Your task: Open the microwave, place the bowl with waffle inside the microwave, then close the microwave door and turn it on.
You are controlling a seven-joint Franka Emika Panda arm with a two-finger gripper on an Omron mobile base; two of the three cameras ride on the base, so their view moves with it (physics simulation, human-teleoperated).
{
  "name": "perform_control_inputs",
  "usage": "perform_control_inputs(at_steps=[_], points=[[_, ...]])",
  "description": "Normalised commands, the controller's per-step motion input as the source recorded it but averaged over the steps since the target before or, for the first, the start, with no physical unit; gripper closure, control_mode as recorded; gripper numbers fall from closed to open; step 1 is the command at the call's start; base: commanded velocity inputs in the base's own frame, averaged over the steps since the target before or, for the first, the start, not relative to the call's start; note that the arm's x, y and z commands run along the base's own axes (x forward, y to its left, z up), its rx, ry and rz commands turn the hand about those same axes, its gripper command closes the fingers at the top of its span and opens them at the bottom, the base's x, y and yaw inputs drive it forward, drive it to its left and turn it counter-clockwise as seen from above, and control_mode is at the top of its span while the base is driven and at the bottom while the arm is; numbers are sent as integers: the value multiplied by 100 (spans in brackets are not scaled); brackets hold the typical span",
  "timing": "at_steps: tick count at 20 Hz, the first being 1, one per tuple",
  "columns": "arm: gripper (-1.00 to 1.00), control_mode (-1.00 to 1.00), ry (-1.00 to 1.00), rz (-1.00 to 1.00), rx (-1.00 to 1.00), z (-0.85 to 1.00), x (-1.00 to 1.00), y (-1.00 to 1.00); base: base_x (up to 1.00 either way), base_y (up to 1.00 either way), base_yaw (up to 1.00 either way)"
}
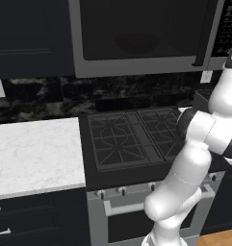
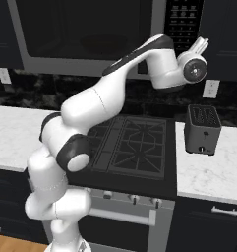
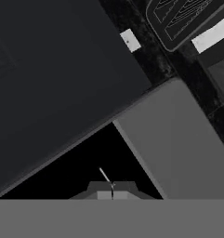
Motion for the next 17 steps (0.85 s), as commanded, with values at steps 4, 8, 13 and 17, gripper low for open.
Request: perform_control_inputs(at_steps=[4,8,13,17], points=[[100,-100,0,0,9,-8,40,-23,0,0,0],[100,-100,0,1,9,-10,47,-28,0,0,0],[100,-100,-1,1,5,-44,-44,-5,0,0,0],[100,-100,-6,-5,1,-100,-99,72,0,0,0]])
